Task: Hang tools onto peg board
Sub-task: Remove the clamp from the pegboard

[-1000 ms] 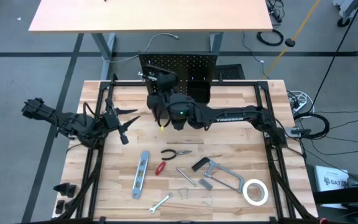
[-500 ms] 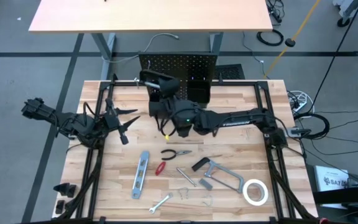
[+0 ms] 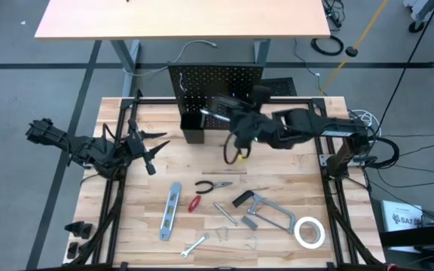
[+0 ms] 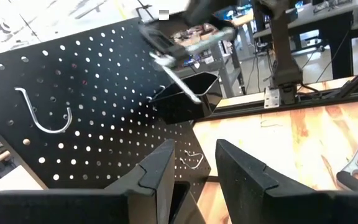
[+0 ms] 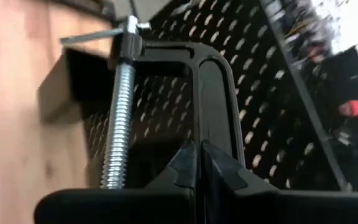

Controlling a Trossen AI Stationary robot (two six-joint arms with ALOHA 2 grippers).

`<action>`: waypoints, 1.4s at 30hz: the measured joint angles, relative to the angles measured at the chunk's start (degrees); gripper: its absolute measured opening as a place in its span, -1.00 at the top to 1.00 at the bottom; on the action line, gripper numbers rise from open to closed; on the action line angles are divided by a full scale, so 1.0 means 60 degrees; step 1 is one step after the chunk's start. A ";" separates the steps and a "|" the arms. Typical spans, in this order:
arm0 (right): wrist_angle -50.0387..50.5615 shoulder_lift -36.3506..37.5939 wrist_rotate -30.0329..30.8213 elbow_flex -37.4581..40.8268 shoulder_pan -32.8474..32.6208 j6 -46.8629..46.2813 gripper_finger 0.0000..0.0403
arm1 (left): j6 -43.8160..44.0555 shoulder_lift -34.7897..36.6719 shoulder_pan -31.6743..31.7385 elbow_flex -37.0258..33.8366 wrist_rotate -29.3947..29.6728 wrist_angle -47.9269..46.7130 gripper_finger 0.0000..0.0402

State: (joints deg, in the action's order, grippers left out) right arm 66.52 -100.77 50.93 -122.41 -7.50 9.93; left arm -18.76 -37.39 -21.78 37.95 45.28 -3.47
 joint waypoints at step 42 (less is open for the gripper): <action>-0.3664 0.7099 -0.4537 1.4390 -0.2212 -0.9367 0.99 | 0.0080 0.0004 0.0000 0.0000 -0.0007 0.0265 0.40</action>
State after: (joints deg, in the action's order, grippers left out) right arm 44.54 -58.17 23.70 -36.07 -20.77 -46.27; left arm -18.28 -37.36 -21.78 37.95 45.23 -1.88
